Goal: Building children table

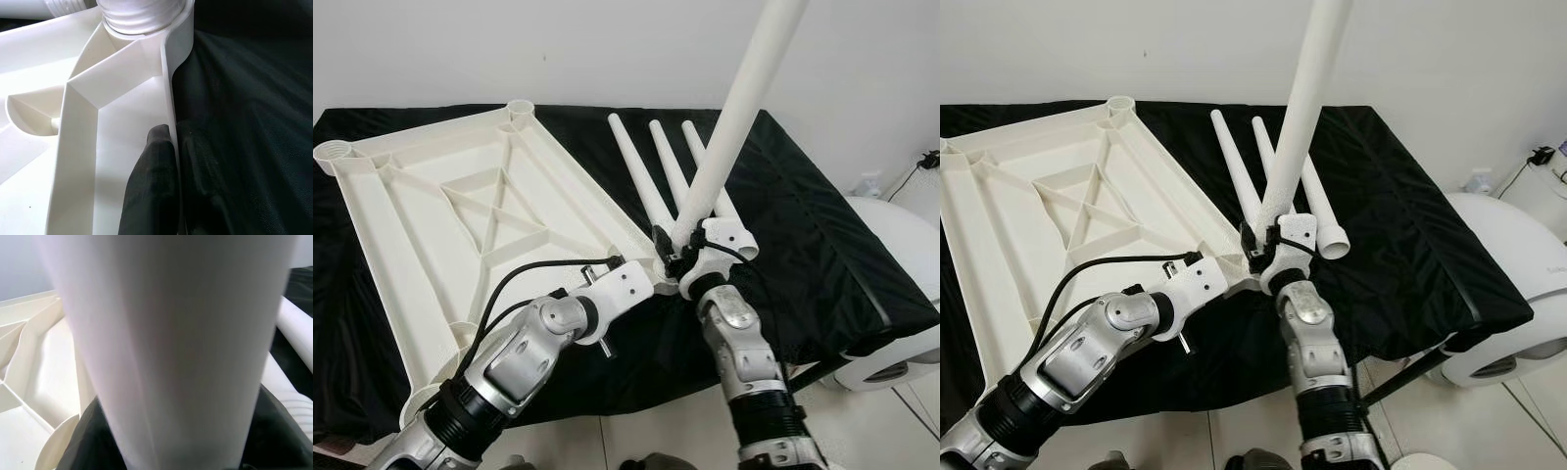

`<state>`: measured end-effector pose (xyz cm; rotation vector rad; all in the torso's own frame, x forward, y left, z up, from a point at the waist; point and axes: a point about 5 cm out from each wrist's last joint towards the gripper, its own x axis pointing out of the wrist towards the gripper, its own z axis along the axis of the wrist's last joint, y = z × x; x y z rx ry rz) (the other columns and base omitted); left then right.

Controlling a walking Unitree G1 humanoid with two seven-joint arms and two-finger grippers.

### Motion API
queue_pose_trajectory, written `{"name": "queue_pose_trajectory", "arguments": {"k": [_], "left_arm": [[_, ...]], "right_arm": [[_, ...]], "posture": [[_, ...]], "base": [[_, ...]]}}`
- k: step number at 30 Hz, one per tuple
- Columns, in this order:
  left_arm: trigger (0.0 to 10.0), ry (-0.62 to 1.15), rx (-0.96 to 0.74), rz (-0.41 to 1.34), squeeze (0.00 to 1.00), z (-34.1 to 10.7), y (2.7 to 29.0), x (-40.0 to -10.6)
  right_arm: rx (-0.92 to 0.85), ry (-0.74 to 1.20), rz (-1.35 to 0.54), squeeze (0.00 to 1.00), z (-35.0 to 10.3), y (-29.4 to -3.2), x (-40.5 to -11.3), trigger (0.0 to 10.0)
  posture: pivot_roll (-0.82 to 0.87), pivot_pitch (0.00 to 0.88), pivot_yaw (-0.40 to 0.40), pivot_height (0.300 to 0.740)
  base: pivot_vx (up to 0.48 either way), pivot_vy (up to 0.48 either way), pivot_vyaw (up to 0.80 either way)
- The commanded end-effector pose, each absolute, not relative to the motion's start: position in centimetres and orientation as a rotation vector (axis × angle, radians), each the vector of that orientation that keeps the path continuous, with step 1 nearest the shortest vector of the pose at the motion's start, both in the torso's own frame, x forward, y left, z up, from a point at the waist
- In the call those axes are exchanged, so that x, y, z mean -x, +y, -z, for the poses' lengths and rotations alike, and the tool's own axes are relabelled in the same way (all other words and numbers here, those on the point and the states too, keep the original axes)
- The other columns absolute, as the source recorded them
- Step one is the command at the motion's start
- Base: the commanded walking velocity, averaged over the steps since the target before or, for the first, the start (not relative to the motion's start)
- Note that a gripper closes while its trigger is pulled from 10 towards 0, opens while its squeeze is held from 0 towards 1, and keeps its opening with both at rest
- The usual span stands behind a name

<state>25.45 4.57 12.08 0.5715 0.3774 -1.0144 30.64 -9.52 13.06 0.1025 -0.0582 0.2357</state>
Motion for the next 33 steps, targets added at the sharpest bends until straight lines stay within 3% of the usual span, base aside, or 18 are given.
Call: {"name": "queue_pose_trajectory", "arguments": {"k": [1, 3, 9, 10, 11, 12, 21, 25, 33], "left_arm": [[10.0, 0.444, -0.555, 1.139, 0.0, -10.5, 3.3, -23.8], [10.0, 0.445, -0.555, 1.139, 0.0, -10.4, 3.3, -23.7], [10.0, 0.447, -0.553, 1.139, 0.0, -10.4, 3.2, -23.7], [10.0, 0.447, -0.553, 1.138, 0.0, -10.4, 3.2, -23.7], [10.0, 0.447, -0.553, 1.138, 0.0, -10.4, 3.2, -23.6], [10.0, 0.446, -0.551, 1.138, 0.0, -10.3, 3.2, -23.6], [10.0, 0.456, -0.537, 1.113, 0.0, -10.2, 3.4, -23.8], [10.0, 0.516, -0.514, 1.007, 0.0, -9.7, 4.2, -24.9], [10.0, 0.536, -0.505, 0.985, 0.0, -9.6, 4.4, -25.2]], "right_arm": [[-0.155, -0.052, -0.211, 0.95, -13.4, -8.9, -30.7, 10.0], [-0.175, -0.05, -0.202, 1.0, -13.4, -8.9, -30.6, 10.0], [-0.195, -0.074, -0.274, 1.0, -13.7, -8.4, -29.9, 10.0], [-0.193, -0.076, -0.278, 0.11, -13.7, -8.6, -29.9, 10.0], [-0.194, -0.078, -0.282, 0.11, -13.7, -8.7, -29.8, 10.0], [-0.202, -0.087, -0.292, 0.0, -13.9, -8.7, -29.7, 10.0], [-0.202, -0.132, -0.305, 0.0, -14.1, -9.8, -28.9, 10.0], [-0.191, -0.136, -0.256, 0.0, -14.0, -11.7, -28.5, 10.0], [-0.187, -0.137, -0.237, 0.0, -14.1, -12.1, -28.4, 10.0]], "posture": [[0.02, 0.0, -0.107, 0.74], [0.02, 0.0, -0.107, 0.74], [0.02, 0.0, -0.109, 0.74], [0.02, 0.0, -0.109, 0.74], [0.02, 0.0, -0.11, 0.74], [0.02, 0.0, -0.111, 0.74], [0.02, 0.0, -0.113, 0.74], [0.01, 0.0, -0.106, 0.74], [0.0, 0.0, -0.095, 0.74]], "base": [[0.0, 0.0, 0.0], [0.0, 0.0, 0.0], [0.0, 0.0, 0.0], [0.0, 0.0, 0.0], [0.0, 0.0, 0.0], [0.0, 0.0, 0.0], [0.0, 0.0, 0.0], [0.0, 0.0, 0.0], [0.0, 0.0, 0.0]]}}
